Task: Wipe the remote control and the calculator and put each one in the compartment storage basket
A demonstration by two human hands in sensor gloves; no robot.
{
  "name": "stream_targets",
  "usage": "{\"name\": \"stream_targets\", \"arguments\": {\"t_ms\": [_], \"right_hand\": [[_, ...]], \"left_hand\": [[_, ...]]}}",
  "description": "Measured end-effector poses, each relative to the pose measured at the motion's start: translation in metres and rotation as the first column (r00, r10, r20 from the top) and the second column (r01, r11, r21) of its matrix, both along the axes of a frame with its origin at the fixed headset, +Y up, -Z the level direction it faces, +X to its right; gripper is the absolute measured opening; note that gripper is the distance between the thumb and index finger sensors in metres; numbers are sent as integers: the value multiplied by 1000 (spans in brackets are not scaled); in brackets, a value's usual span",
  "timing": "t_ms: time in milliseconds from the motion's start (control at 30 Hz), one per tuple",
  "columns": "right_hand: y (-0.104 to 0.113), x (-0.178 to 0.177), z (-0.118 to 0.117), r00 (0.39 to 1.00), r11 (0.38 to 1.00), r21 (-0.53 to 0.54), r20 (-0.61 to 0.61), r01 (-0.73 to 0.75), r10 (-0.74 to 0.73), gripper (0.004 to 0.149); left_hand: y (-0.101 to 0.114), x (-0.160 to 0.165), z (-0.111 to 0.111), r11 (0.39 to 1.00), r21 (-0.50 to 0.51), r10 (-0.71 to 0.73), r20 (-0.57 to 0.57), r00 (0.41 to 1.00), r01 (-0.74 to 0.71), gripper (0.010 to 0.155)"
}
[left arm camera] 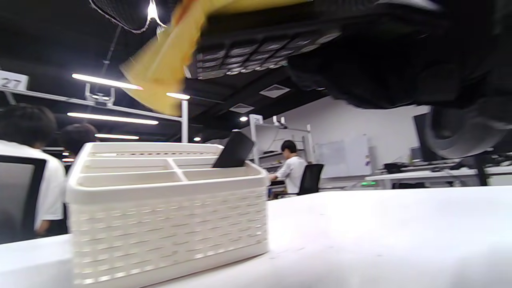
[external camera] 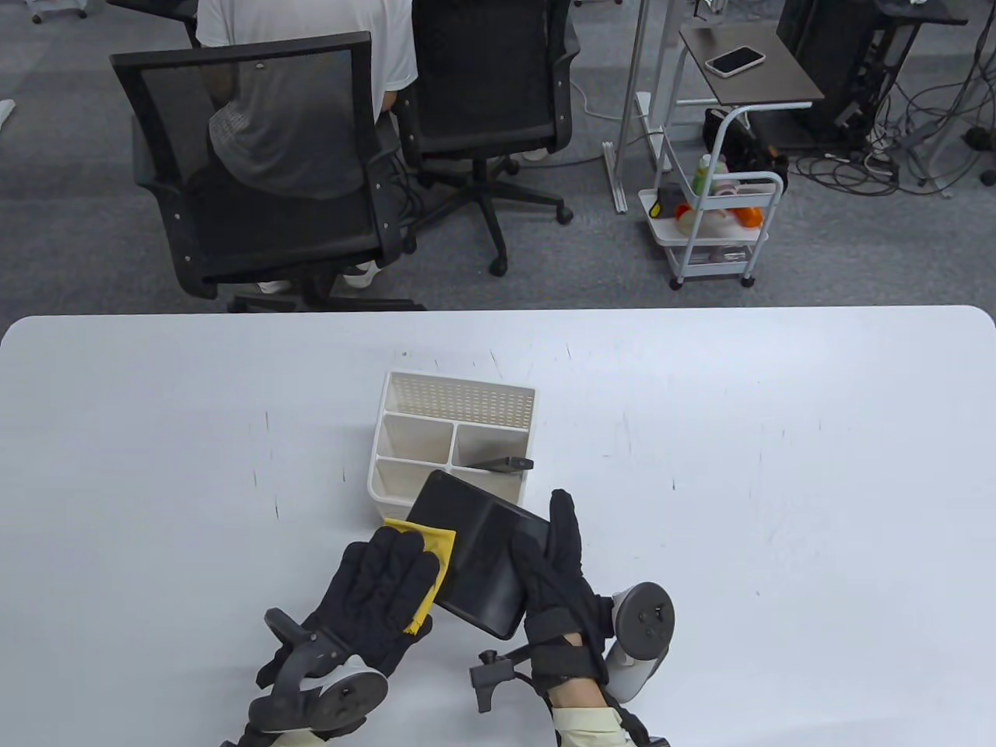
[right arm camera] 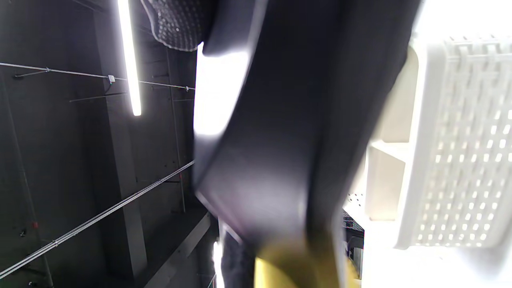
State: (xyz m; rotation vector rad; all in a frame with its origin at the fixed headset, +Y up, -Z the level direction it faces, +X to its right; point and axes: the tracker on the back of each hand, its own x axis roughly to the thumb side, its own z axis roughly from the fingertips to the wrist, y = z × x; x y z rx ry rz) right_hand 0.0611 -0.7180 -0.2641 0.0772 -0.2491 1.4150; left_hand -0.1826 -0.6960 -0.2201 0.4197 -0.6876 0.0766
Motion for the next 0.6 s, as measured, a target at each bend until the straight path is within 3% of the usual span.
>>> {"name": "stream_targets", "arguments": {"t_ms": [233, 367, 600], "right_hand": [[1, -11, -1, 992, 998, 22, -108, -60, 62, 70], [2, -21, -2, 970, 987, 44, -186, -154, 159, 69], [3, -34, -2, 921, 967, 112, -295, -230, 253, 69]], "left_hand": [[1, 1, 0, 994, -75, 84, 52, 995, -80, 61], [0, -9, -8, 976, -178, 131, 12, 991, -127, 61], [2, -21, -14, 959, -210, 181, -53, 982, -188, 61]]}}
